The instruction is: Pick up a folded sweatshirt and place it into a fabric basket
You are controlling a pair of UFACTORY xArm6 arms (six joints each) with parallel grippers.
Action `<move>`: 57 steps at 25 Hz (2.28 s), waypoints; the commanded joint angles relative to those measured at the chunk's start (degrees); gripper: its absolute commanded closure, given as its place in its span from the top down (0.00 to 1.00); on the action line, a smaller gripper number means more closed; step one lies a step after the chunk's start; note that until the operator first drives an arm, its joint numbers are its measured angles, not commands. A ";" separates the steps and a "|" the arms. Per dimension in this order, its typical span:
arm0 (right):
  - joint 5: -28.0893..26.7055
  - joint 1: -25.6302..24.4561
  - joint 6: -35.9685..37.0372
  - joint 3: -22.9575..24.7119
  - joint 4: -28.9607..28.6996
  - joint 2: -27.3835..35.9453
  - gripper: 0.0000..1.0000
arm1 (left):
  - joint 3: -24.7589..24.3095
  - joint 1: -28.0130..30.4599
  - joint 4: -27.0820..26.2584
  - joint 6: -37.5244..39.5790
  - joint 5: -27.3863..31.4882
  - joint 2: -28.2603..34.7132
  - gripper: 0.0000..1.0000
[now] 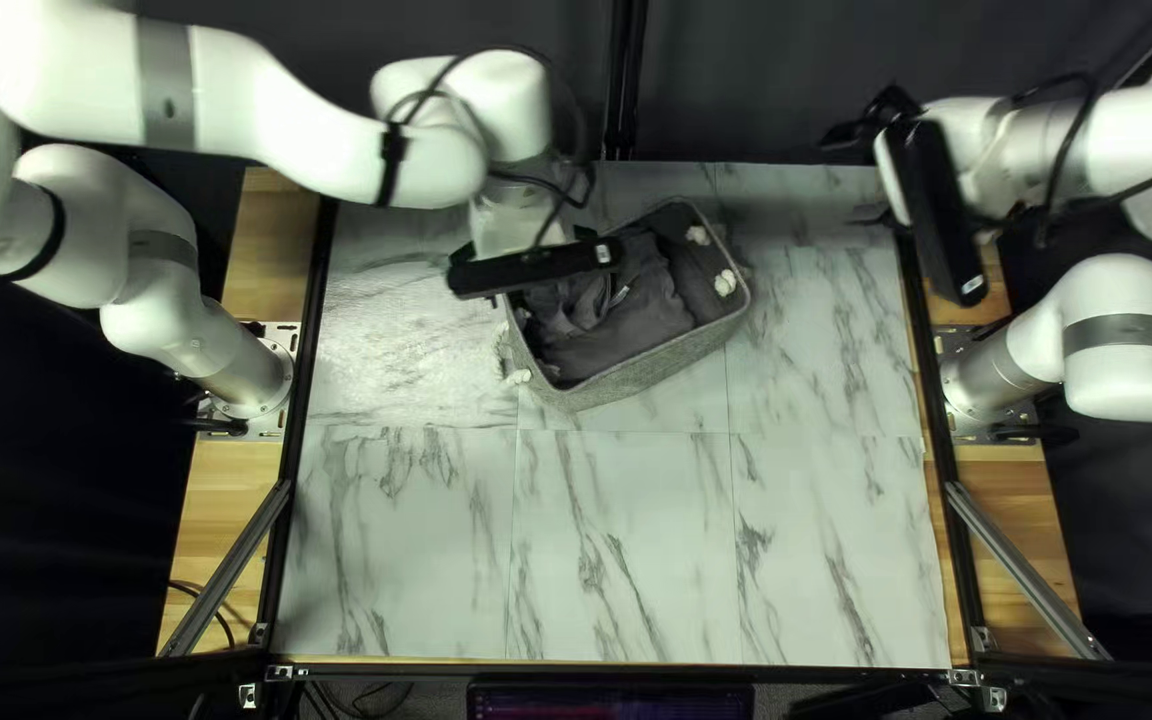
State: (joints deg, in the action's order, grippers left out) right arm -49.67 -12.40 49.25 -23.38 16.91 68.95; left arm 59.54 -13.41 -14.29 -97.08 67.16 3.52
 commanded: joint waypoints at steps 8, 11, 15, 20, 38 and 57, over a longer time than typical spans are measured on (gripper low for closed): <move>-0.29 -0.84 0.72 -0.27 -1.05 0.65 1.00 | 1.59 3.00 2.41 2.50 -8.35 -7.68 1.00; -0.29 -0.84 0.72 -0.27 -1.05 0.65 1.00 | 0.68 3.14 2.89 3.82 -11.55 -8.69 1.00; -0.29 -0.84 0.72 -0.27 -1.05 0.65 1.00 | 1.89 3.69 3.47 6.40 -13.67 -11.44 1.00; -0.29 -0.84 0.72 -0.27 -1.05 0.65 1.00 | 1.27 4.15 3.66 8.87 -15.79 -14.03 1.00; -0.29 -0.84 0.72 -0.27 -1.05 0.65 1.00 | 5.12 2.41 2.57 15.75 -3.80 -15.33 1.00; -0.29 -0.84 0.72 -0.27 -1.05 0.65 1.00 | 14.03 0.44 1.79 25.71 10.31 -19.88 1.00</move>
State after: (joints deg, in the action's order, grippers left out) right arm -49.97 -13.24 49.97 -23.65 15.86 69.60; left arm 74.64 -12.91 -12.22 -70.89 78.55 -16.65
